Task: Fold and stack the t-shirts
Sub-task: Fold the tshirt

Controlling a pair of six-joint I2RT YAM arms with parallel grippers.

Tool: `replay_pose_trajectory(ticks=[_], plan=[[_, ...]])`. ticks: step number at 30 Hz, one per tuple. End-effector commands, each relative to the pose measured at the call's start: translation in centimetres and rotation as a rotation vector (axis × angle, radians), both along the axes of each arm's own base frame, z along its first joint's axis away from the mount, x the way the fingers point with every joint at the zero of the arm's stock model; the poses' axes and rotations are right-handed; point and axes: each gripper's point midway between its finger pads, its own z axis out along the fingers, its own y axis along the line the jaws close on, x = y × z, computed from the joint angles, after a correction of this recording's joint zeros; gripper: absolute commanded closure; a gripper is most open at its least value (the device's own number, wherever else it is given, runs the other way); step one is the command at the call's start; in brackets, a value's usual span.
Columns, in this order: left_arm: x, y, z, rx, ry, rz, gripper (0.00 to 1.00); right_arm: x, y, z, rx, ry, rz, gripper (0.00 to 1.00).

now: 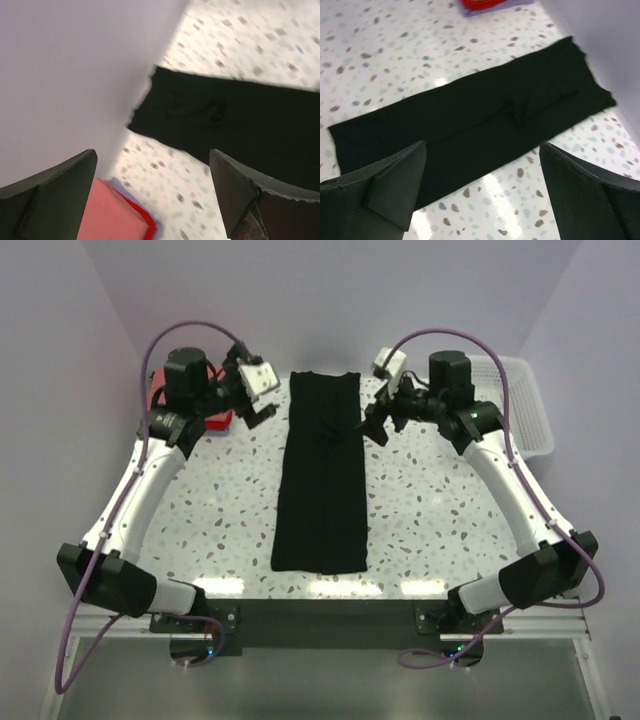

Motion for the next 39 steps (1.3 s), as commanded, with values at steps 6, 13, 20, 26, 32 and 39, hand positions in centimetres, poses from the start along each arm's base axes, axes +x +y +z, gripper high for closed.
replay_pose_trajectory(ticks=[6, 13, 20, 26, 32, 39], plan=[[-17.5, -1.2, -19.3, 0.286, 0.328, -0.552, 0.00, -12.9, 6.0, -11.7, -0.353, -0.122, 0.571, 0.01], [-24.2, -1.6, -27.0, 0.395, 0.257, -0.670, 0.07, -21.5, 6.1, -22.5, -0.521, -0.106, 0.829, 0.17], [-26.8, -2.4, -30.9, 0.488, 0.284, -0.781, 0.38, -23.3, 5.3, -26.5, -0.574, -0.074, 0.884, 0.41], [-26.8, -2.6, -32.6, 0.545, 0.330, -0.803, 0.46, -23.4, 4.4, -28.6, -0.619, -0.054, 0.883, 0.51], [-26.8, -1.8, -34.3, 0.596, 0.353, -0.806, 0.48, -23.2, 3.8, -29.8, -0.678, -0.043, 0.888, 0.57], [-27.0, -1.0, -36.0, 0.652, 0.358, -0.824, 0.51, -23.4, 2.1, -31.2, -0.748, -0.023, 0.904, 0.57]])
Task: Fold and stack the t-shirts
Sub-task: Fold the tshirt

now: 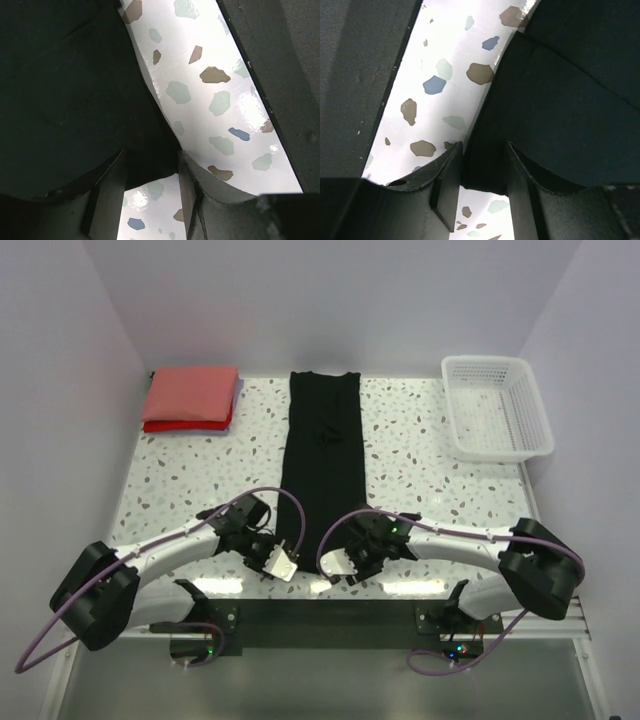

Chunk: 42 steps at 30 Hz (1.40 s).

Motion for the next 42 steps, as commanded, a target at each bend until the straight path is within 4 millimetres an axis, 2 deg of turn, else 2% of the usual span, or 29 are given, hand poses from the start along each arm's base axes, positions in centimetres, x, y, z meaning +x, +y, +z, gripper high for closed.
replay_pose_trajectory(ticks=[1, 3, 5, 10, 14, 19, 25, 28, 29, 31, 32, 34, 39, 42], plan=[[0.1, 0.1, -0.7, 0.007, -0.041, -0.060, 0.51, 0.2, -0.5, -0.5, -0.024, -0.032, 0.028, 0.56], [-0.1, 0.1, -0.8, 0.007, -0.038, -0.068, 0.50, 0.0, -0.4, -0.1, -0.009, -0.026, 0.036, 0.48], [-0.1, -0.2, -0.3, -0.012, -0.047, -0.083, 0.48, -0.1, -0.2, 0.6, 0.016, -0.032, 0.051, 0.46], [-0.8, -0.7, 1.5, -0.064, -0.048, -0.122, 0.48, -0.5, -0.1, 1.7, 0.032, -0.020, 0.053, 0.48], [-1.1, -0.6, 2.0, -0.066, -0.045, -0.135, 0.48, -0.7, -0.7, 1.3, 0.019, -0.026, 0.065, 0.48], [-1.2, -0.3, 1.2, -0.046, -0.036, -0.145, 0.47, -0.5, -1.1, -0.1, -0.020, -0.028, 0.067, 0.50], [-1.1, 0.2, -0.3, 0.001, -0.013, -0.138, 0.51, -0.1, -1.1, -0.8, -0.039, -0.038, 0.054, 0.62], [-1.1, 0.3, -0.6, 0.011, -0.014, -0.147, 0.62, -0.2, -1.4, -0.9, -0.045, -0.030, 0.032, 0.75], [-0.9, 0.2, -0.5, 0.009, -0.017, -0.141, 0.71, -0.2, -1.4, -0.9, -0.044, -0.029, 0.025, 0.80], [-1.0, 0.2, -0.3, 0.008, -0.009, -0.132, 0.81, -0.3, -1.2, -0.7, -0.036, -0.024, -0.004, 0.92], [-1.2, 0.3, -0.3, 0.012, 0.001, -0.132, 0.91, -0.4, -1.0, -0.5, -0.025, -0.022, -0.021, 0.99], [-1.6, 0.4, 0.0, 0.010, 0.014, -0.140, 0.99, -0.6, -0.5, 0.0, 0.000, -0.020, -0.041, 1.00], [-3.2, 0.0, 3.1, -0.082, 0.001, -0.190, 1.00, -2.2, 1.0, 3.4, 0.105, 0.005, -0.066, 1.00], [-2.5, -0.5, 4.5, -0.095, 0.010, -0.134, 1.00, -2.3, 1.4, 5.2, 0.140, 0.015, -0.106, 1.00]])
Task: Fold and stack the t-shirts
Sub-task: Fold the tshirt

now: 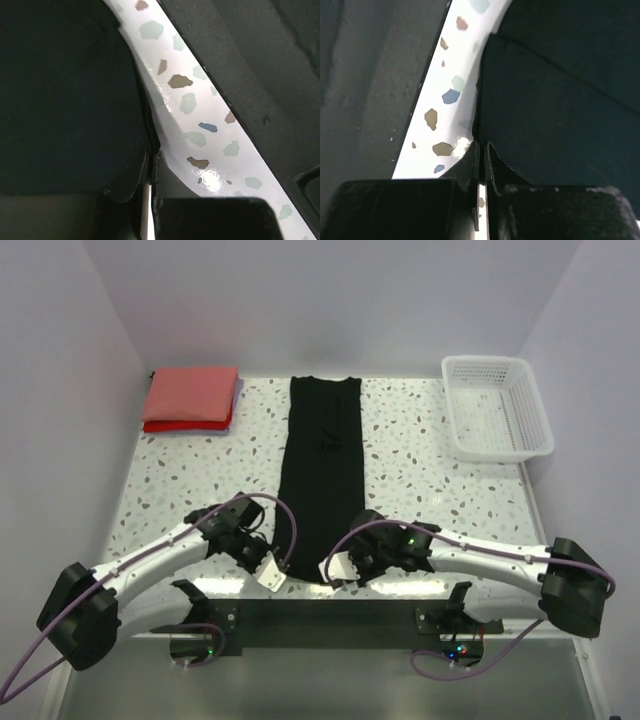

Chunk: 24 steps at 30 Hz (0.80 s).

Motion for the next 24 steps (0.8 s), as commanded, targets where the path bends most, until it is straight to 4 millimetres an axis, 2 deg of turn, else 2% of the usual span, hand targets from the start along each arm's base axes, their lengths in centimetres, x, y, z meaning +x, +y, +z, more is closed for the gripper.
replay_pose_trajectory(ticks=[1, 3, 4, 5, 6, 7, 9, 10, 12, 13, 15, 16, 17, 18, 19, 20, 21, 22, 24], plan=[[0.8, -1.1, 3.0, -0.051, 0.026, 0.042, 1.00, 0.0, 1.0, 2.9, 0.066, 0.024, -0.066, 1.00], [2.6, -0.8, 3.2, -0.051, 0.037, 0.095, 1.00, 1.4, 0.6, 3.4, 0.080, 0.016, -0.098, 1.00], [5.2, -0.4, 4.2, -0.071, 0.015, 0.168, 1.00, 2.0, 0.7, 3.8, 0.092, 0.020, -0.108, 1.00], [6.3, -0.3, 4.6, -0.075, 0.015, 0.198, 1.00, 3.1, 0.3, 3.9, 0.093, 0.016, -0.141, 1.00], [6.9, 0.0, 3.8, -0.046, 0.050, 0.204, 1.00, 3.7, 0.2, 4.0, 0.094, 0.007, -0.136, 1.00], [8.8, 0.0, 4.9, -0.061, 0.023, 0.226, 1.00, 4.4, 0.3, 3.8, 0.090, 0.006, -0.146, 1.00], [10.8, -0.2, 4.9, -0.072, 0.019, 0.247, 1.00, 6.5, 0.7, 4.7, 0.117, -0.019, -0.169, 1.00], [12.2, -0.4, 5.7, -0.088, -0.012, 0.254, 1.00, 7.7, 1.4, 5.2, 0.128, -0.028, -0.173, 1.00], [13.7, -0.7, 5.4, -0.087, -0.020, 0.256, 1.00, 9.6, 1.6, 5.6, 0.146, -0.044, -0.186, 1.00], [15.0, -1.0, 6.1, -0.100, -0.046, 0.261, 1.00, 10.8, 2.2, 6.3, 0.168, -0.068, -0.191, 1.00], [16.4, -1.2, 5.6, -0.097, -0.045, 0.264, 1.00, 12.6, 2.1, 5.6, 0.149, -0.062, -0.202, 1.00], [17.7, -1.2, 6.4, -0.107, -0.070, 0.270, 1.00, 13.8, 2.5, 6.3, 0.159, -0.078, -0.206, 1.00], [18.4, -1.2, 6.5, -0.110, -0.076, 0.272, 1.00, 14.8, 2.1, 5.6, 0.144, -0.065, -0.225, 1.00], [19.1, -1.2, 5.9, -0.104, -0.065, 0.270, 1.00, 15.5, 2.1, 5.6, 0.143, -0.077, -0.214, 1.00], [20.4, -1.2, 6.7, -0.113, -0.092, 0.273, 1.00, 16.6, 2.3, 6.3, 0.157, -0.098, -0.215, 1.00], [21.0, -1.1, 6.2, -0.106, -0.084, 0.275, 1.00, 17.5, 1.9, 6.2, 0.155, -0.104, -0.225, 1.00], [21.7, -0.8, 6.2, -0.110, -0.091, 0.277, 1.00, 18.2, 1.9, 5.6, 0.145, -0.094, -0.229, 1.00], [22.8, -0.9, 6.9, -0.120, -0.116, 0.274, 1.00, 19.3, 1.8, 6.3, 0.153, -0.094, -0.238, 1.00], [24.1, -0.8, 6.5, -0.119, -0.124, 0.276, 1.00, 20.5, 1.8, 5.9, 0.147, -0.097, -0.237, 1.00]])
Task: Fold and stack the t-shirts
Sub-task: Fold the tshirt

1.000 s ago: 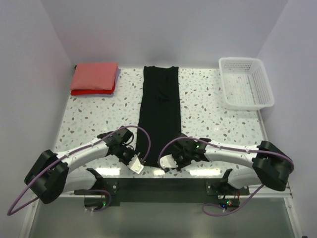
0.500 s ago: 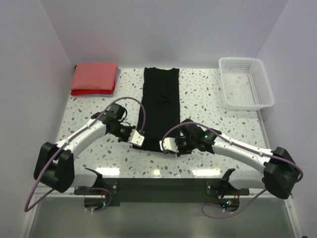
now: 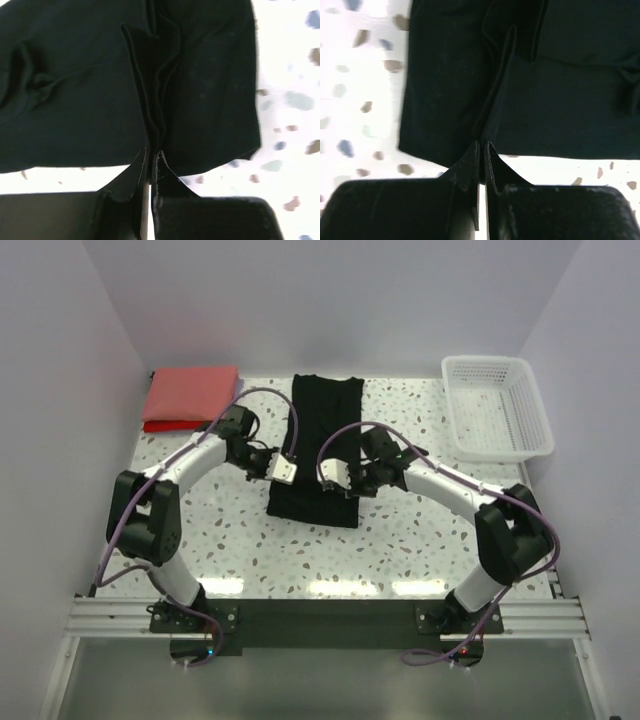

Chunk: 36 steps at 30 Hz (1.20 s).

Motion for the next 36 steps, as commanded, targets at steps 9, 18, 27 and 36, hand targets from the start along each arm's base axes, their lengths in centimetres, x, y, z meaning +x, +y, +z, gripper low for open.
replay_pose_trajectory(ticks=[9, 18, 27, 36], plan=[[9.9, -0.6, 2.4, -0.081, -0.214, -0.006, 1.00, 9.1, 1.4, 3.3, 0.084, -0.123, 0.020, 1.00], [15.4, -1.1, 1.9, -0.096, -0.287, 0.012, 1.00, 13.8, 1.4, 1.5, 0.068, -0.137, -0.035, 1.00], [17.7, -0.6, 1.3, -0.115, -0.314, 0.031, 1.00, 16.5, 0.4, 1.4, 0.094, -0.172, -0.106, 1.00], [18.9, 0.2, 3.0, -0.164, -0.367, 0.043, 1.00, 17.5, 0.9, 3.2, 0.142, -0.211, -0.124, 1.00]])
